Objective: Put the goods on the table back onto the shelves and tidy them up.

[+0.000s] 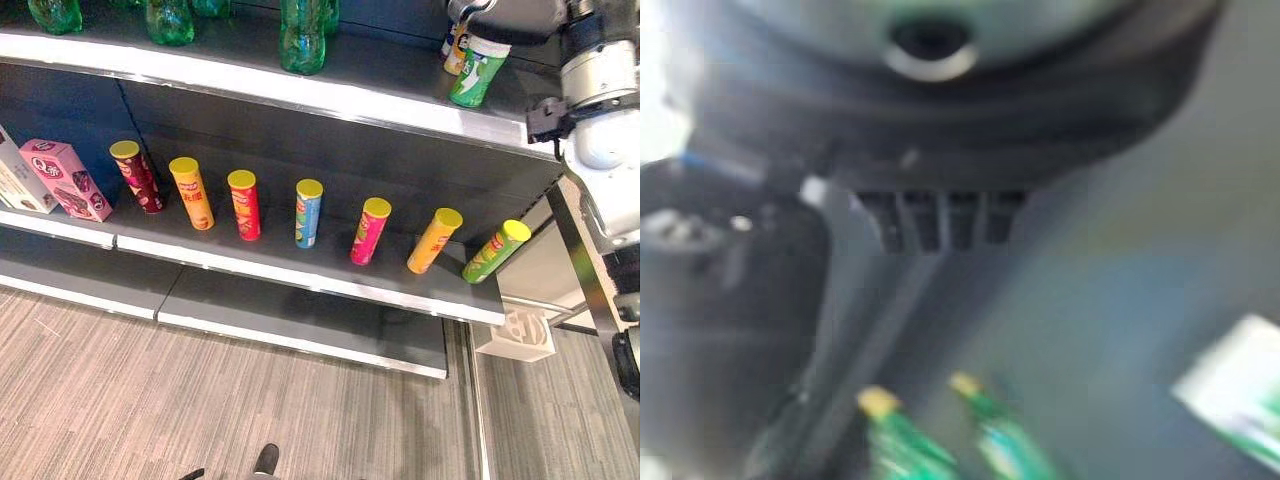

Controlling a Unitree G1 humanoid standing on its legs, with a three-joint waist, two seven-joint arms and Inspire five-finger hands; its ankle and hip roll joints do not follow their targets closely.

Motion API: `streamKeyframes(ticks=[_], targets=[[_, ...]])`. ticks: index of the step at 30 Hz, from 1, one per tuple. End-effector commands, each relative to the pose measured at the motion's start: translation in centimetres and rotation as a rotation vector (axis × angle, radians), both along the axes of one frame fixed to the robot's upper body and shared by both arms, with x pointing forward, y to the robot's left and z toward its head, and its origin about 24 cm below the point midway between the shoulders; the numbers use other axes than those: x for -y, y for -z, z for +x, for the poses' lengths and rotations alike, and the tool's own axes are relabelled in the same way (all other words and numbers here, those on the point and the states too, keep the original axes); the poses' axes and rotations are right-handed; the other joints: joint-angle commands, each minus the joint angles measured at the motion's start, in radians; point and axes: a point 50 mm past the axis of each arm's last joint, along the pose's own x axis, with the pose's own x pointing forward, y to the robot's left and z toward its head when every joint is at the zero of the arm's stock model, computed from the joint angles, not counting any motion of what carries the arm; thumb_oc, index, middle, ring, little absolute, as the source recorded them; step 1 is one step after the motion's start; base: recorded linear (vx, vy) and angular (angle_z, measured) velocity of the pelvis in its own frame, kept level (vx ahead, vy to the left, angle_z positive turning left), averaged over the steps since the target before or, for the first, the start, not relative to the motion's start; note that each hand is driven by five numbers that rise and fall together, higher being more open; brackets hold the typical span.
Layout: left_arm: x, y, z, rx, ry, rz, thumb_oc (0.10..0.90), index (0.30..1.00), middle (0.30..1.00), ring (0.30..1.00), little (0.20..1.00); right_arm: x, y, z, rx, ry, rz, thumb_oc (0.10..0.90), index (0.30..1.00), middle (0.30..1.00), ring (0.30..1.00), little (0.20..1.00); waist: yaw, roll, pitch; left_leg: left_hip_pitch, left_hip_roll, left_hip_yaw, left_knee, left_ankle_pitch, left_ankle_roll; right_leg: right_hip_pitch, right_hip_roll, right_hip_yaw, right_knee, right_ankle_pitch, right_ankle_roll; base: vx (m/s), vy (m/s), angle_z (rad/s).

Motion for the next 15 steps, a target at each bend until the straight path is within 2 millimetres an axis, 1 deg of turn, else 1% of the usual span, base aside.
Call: streamKeyframes(ticks=[1,2,5,6,7,8,10,11,12,13,14,15], targets=[[-1.0,-0.2,-0.2,-0.043,0.030,0.057,0.800,0.900,0.900,0.900,0.900,2.6,-2.9,-5.0,0.292,0.040,0.054,0.800,0.900,0.900,0.900,0.900,-0.016,-0.024,-0.068,0.054,0.013,0.107,0.003,-0.119,-0.015,0.013,-0.031,-0.029,0.027,-0.068,0.069,0.00,0.000,0.00],[-1.0,-0.1,-0.2,-0.048,0.032,0.059,0.800,0.900,0.900,0.900,0.900,2.7,-2.5,-5.8,0.309,0.015,0.063,0.800,0.900,0.900,0.900,0.900,-0.022,-0.023,-0.070,0.056,0.014,0.111,0.003,-0.121,-0.014,0.013,-0.032,-0.026,0.026,-0.068,0.069,0.00,0.000,0.00],[-1.0,-0.1,-0.2,-0.047,0.046,0.051,0.800,0.900,0.900,0.900,0.900,3.0,-0.6,-7.7,0.286,-0.139,0.092,0.800,0.900,0.900,0.900,0.900,-0.041,-0.024,-0.077,0.068,0.016,0.129,0.003,-0.128,-0.012,0.013,-0.033,-0.012,0.027,-0.068,0.070,-0.01,0.006,-0.16],[-1.0,-0.1,-0.2,-0.048,0.047,0.052,0.800,0.900,0.900,0.900,0.900,3.1,-0.5,-7.7,0.286,-0.138,0.093,0.800,0.900,0.900,0.900,0.900,-0.040,-0.025,-0.077,0.068,0.016,0.130,0.003,-0.128,-0.012,0.013,-0.033,-0.012,0.027,-0.068,0.070,-0.01,0.005,-0.29],[-1.0,-0.1,-0.2,-0.043,0.050,0.046,0.800,0.900,0.900,0.900,0.900,3.0,0.2,-7.9,0.255,-0.215,0.113,0.800,0.900,0.900,0.900,0.900,-0.046,-0.023,-0.078,0.070,0.017,0.135,0.003,-0.130,-0.012,0.013,-0.033,-0.008,0.028,-0.066,0.071,-0.03,0.013,-0.36],[-0.8,-0.2,0.1,-0.025,0.061,0.029,0.800,0.900,0.900,0.900,0.900,2.9,1.9,-7.8,0.157,-0.339,0.129,0.800,0.900,0.900,0.900,0.900,-0.059,-0.019,-0.079,0.075,0.018,0.144,0.003,-0.131,-0.011,0.009,-0.035,0.001,0.030,-0.066,0.073,-0.04,0.017,-0.32],[-0.8,-0.2,0.4,-0.012,0.075,0.016,0.800,0.900,0.900,0.900,0.900,2.9,4.5,-7.3,0.011,-0.451,0.168,0.800,0.900,0.900,0.900,0.900,-0.071,-0.014,-0.078,0.079,0.018,0.154,0.003,-0.133,-0.011,0.005,-0.037,0.012,0.034,-0.065,0.074,-0.04,0.010,-0.19],[-0.9,-0.2,0.4,-0.014,0.076,0.017,0.800,0.900,0.900,0.900,0.900,3.0,4.5,-7.4,0.009,-0.452,0.169,0.800,0.900,0.900,0.900,0.900,-0.069,-0.016,-0.080,0.080,0.019,0.155,0.003,-0.133,-0.011,0.005,-0.036,0.013,0.035,-0.065,0.074,-0.04,0.009,-0.16],[-1.0,-0.4,0.8,0.003,0.092,0.010,0.800,0.900,0.900,0.900,0.900,2.8,6.9,-7.0,-0.126,-0.539,0.187,0.800,0.900,0.900,0.900,0.900,-0.080,-0.010,-0.079,0.084,0.019,0.168,0.003,-0.135,-0.010,0.000,-0.038,0.024,0.039,-0.066,0.076,-0.04,0.011,-0.24],[-1.1,-0.4,1.1,0.013,0.098,0.011,0.800,0.900,0.900,0.900,0.900,2.7,8.6,-6.7,-0.216,-0.590,0.224,0.800,0.900,0.900,0.900,0.900,-0.087,-0.006,-0.077,0.085,0.019,0.174,0.003,-0.136,-0.010,-0.002,-0.039,0.029,0.041,-0.066,0.076,-0.04,0.011,-0.30],[-1.1,-0.5,1.0,0.012,0.099,0.012,0.800,0.900,0.900,0.900,0.900,2.8,8.6,-6.8,-0.218,-0.590,0.226,0.800,0.900,0.900,0.900,0.900,-0.085,-0.007,-0.078,0.085,0.019,0.175,0.003,-0.136,-0.010,-0.002,-0.039,0.030,0.041,-0.066,0.076,-0.04,0.010,-0.25],[-1.2,-0.6,1.7,0.033,0.120,0.004,0.800,0.900,0.900,0.900,0.900,2.5,12.4,-6.4,-0.411,-0.659,0.276,0.800,0.900,0.900,0.900,0.900,-0.095,0.001,-0.072,0.087,0.018,0.184,0.003,-0.135,-0.009,-0.009,-0.042,0.038,0.046,-0.065,0.077,-0.05,0.004,-0.25]])
